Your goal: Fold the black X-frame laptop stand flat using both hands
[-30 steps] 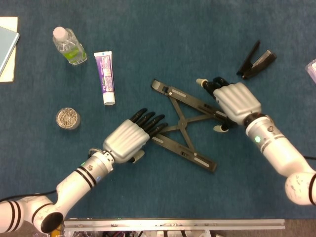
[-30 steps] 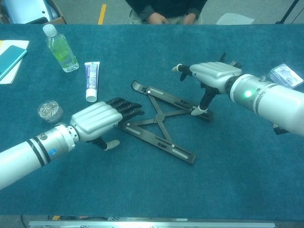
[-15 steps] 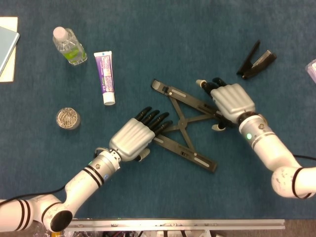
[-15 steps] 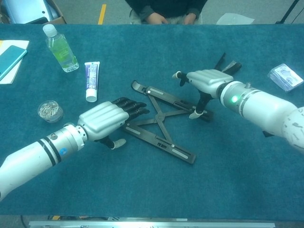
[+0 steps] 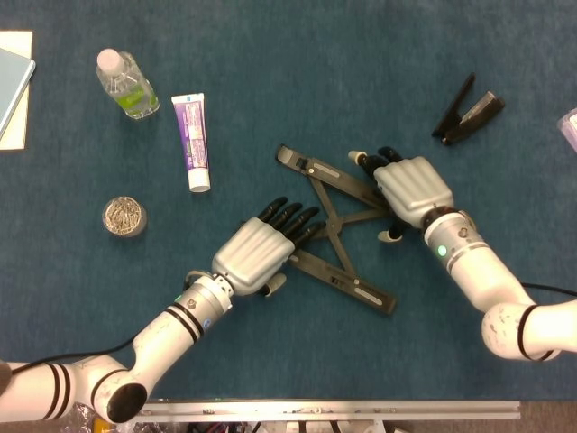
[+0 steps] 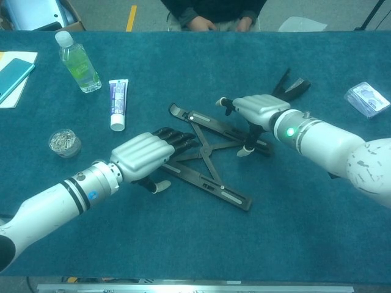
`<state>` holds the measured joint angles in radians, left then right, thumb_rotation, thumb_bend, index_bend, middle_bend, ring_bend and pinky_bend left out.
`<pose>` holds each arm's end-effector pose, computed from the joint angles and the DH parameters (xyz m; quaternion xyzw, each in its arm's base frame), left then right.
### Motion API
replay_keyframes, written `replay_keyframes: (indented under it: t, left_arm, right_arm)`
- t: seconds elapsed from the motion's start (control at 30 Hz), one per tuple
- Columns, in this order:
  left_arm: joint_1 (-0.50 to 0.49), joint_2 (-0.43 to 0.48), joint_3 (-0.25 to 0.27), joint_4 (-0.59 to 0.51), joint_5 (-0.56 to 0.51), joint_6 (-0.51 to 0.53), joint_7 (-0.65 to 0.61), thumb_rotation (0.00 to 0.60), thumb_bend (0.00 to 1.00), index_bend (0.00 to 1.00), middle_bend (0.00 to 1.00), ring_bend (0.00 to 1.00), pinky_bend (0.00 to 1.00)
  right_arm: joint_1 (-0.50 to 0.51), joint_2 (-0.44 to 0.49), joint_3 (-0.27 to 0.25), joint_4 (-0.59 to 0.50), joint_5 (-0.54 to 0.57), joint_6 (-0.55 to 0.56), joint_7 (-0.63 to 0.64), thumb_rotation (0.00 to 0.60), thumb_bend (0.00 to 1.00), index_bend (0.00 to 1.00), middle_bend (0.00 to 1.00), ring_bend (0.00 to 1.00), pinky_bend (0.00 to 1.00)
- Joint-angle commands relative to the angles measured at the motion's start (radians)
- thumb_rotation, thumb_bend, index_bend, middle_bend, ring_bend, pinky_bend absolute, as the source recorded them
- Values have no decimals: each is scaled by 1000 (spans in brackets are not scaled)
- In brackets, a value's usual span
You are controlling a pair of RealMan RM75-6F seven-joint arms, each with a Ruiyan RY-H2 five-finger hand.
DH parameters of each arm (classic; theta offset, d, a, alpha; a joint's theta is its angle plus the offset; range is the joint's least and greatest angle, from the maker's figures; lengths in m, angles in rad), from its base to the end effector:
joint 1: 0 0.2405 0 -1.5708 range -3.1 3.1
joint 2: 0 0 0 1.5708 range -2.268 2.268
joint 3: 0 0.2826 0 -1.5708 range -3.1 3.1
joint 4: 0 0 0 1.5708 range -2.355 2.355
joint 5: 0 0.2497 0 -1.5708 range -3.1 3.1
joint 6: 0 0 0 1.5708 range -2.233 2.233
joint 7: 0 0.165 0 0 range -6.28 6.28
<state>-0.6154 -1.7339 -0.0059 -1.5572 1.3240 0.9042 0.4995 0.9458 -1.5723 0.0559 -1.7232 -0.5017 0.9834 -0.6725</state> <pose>-0.1368 0.2533 -0.1572 -0.8375 -0.3413 -0.3275 0.2738 -0.1348 -0.3335 -0.1112 0.7754 -0.4656 0.2109 0.3708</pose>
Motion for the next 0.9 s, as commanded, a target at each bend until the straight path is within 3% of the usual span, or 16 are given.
replay_keyframes:
  t: [0.03, 0.9]
  left_arm:
    - [-4, -10, -4, 10, -9, -1, -2, 600, 338, 0, 0, 0, 0]
    - [-28, -61, -14, 63, -81, -7, -5, 600, 338, 0, 0, 0, 0]
  right_arm:
    - [3, -4, 1, 1, 4, -4, 0, 600, 0, 0, 188, 79, 338]
    - [26, -26, -8, 4, 33, -9, -16, 600, 0, 0, 188, 79, 338]
